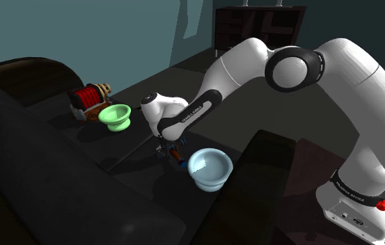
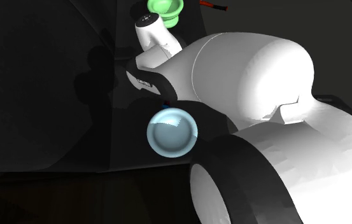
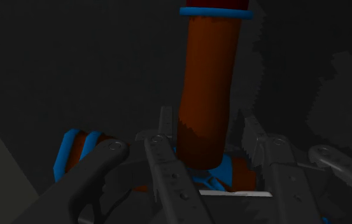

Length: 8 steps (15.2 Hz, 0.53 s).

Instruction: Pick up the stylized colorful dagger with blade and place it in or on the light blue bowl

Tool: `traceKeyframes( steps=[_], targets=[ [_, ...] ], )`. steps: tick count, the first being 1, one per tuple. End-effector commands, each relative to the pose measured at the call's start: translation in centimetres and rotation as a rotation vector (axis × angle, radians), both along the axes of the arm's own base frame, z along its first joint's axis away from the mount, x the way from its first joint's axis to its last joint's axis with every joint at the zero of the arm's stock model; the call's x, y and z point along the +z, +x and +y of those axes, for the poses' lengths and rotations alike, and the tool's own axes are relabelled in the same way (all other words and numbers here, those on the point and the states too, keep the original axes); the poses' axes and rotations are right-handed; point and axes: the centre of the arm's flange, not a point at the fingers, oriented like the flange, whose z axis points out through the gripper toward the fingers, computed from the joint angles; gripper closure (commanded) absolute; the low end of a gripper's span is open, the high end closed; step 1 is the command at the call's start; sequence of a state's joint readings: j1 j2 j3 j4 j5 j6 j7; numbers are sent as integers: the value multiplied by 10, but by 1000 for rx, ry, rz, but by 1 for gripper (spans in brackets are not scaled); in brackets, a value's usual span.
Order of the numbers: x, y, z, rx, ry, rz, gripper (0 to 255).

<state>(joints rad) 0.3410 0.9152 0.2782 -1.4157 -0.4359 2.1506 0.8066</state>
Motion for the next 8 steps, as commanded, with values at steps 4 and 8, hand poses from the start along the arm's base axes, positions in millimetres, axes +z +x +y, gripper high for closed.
traceKeyframes(
  steps=[4,8],
  targets=[
    [25,0,0,0,0,0,255],
    [47,0,0,0,0,0,255]
  ],
)
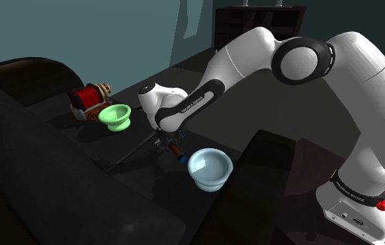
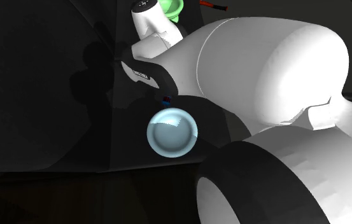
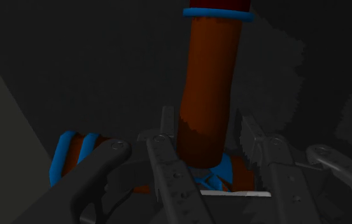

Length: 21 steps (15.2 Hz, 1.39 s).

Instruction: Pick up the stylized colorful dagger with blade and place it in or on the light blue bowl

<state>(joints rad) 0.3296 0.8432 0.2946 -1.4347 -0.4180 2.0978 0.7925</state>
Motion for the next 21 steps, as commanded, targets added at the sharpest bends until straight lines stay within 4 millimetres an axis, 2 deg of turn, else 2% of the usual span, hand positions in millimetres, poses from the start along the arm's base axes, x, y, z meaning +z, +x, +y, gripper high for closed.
traceKeyframes(
  steps=[1,21],
  targets=[
    [12,0,0,0,0,0,255],
    [117,0,0,0,0,0,255]
  ],
)
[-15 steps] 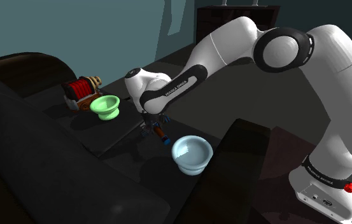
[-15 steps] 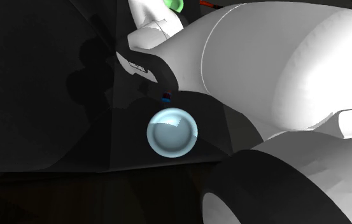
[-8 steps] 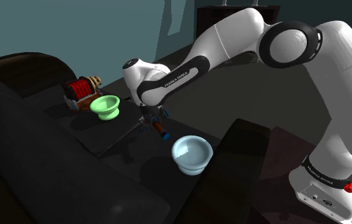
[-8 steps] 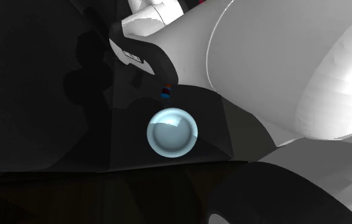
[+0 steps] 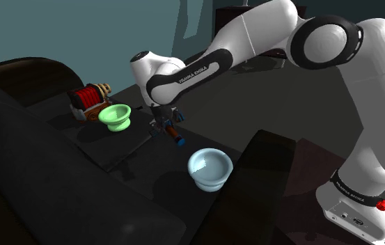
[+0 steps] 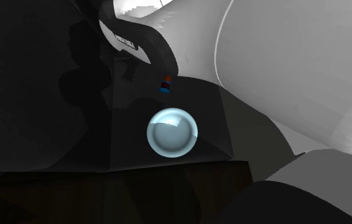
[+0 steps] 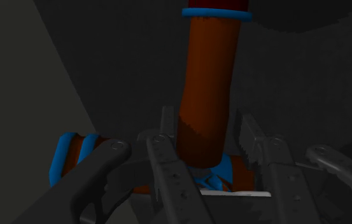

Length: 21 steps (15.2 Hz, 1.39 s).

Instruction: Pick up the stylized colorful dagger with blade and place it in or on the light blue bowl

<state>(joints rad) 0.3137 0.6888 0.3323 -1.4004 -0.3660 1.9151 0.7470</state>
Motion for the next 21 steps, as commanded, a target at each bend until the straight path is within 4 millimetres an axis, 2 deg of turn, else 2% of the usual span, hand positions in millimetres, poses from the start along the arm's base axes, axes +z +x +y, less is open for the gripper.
traceKeyframes(
  steps=[1,3,21],
  targets=[
    [10,-1,-1,0,0,0,255],
    [19,0,-1,0,0,0,255],
    [20,-230,-43,0,0,0,255]
  ],
)
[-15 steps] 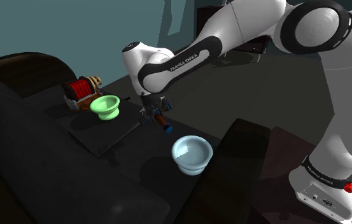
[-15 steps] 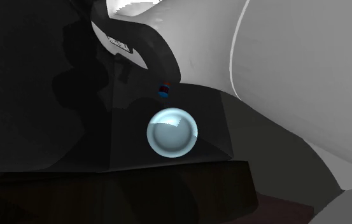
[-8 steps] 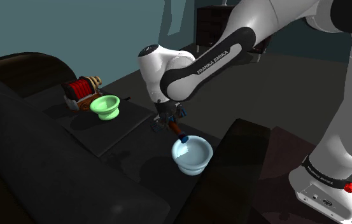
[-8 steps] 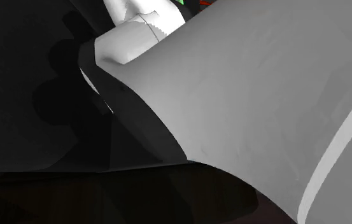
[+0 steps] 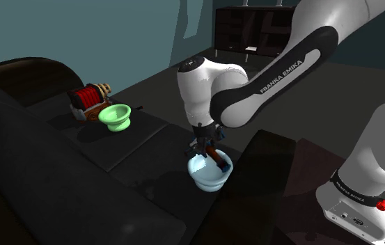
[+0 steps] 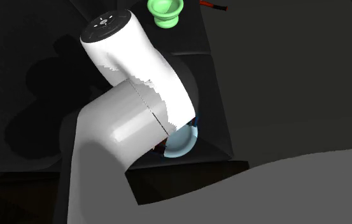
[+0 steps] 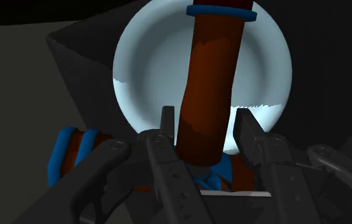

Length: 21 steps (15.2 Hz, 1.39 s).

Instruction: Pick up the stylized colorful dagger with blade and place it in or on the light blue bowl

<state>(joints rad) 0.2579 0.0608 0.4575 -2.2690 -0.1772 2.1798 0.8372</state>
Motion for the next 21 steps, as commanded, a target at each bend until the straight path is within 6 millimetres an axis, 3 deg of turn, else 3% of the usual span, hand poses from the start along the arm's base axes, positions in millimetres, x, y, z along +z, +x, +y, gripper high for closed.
traceKeyframes(
  steps=[1,13,21],
  targets=[
    [-4,-11,-2,-2,0,0,255],
    [-70,-11,-2,-2,0,0,255],
    [-70,-11,-2,-2,0,0,255]
  ],
)
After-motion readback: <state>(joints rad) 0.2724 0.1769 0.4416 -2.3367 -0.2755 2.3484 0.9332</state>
